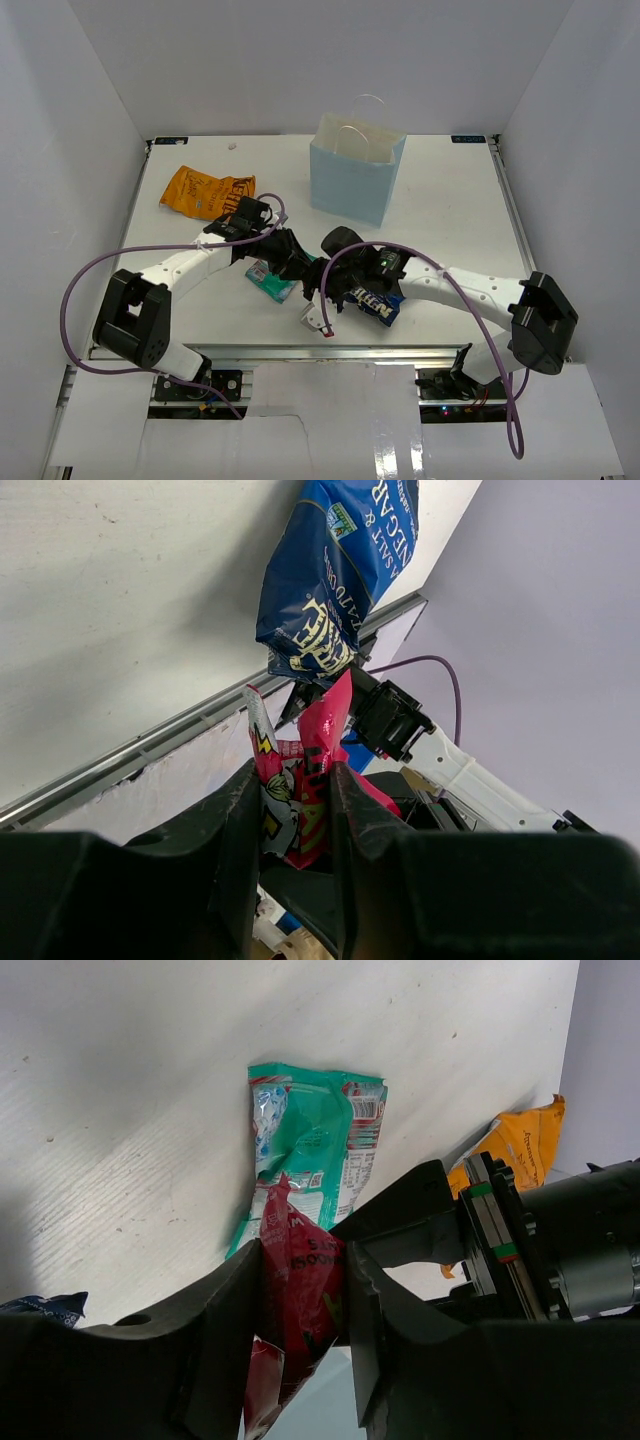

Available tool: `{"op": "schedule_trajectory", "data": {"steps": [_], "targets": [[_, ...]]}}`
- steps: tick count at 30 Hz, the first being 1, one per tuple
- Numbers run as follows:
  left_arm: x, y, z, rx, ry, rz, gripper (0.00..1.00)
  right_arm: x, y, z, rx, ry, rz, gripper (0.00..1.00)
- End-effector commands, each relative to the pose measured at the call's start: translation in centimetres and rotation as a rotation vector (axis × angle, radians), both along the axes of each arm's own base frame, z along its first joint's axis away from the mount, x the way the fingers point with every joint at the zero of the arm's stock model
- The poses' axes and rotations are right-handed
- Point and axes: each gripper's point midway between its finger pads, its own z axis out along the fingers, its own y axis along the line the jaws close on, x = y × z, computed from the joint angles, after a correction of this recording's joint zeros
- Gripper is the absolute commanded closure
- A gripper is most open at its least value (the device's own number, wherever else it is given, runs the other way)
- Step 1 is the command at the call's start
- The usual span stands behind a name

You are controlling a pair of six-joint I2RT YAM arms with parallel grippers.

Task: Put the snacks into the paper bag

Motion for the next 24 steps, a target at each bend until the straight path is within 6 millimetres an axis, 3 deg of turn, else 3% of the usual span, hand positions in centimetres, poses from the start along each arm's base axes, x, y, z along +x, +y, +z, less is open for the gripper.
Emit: {"op": "schedule_trajectory", "data": {"steps": [1, 7, 13, 24], "targets": [[-1.2, -0.7, 2.8, -0.08, -0.026, -0.07, 0.73, 2.3, -0.4, 1.3, 0.012, -0.017, -0.097, 0.6], [-0.4, -0.9, 3.1, -0.075, -0.061, -0.075, 0.58, 1.9, -1.6, 1.9, 0.036, 0.031, -0.125, 0.68], [2.4, -0.3, 4.5, -0.032, -0.18, -0.017, 0.51, -0.1, -2.9, 2.6, 0.07, 0.133, -0.144, 0.73], [8.6, 3.8, 5.1, 0.17, -0.456, 0.122, 0.43, -2.9, -4.6, 5.7, 0.194, 0.363, -0.212, 0.78]]}}
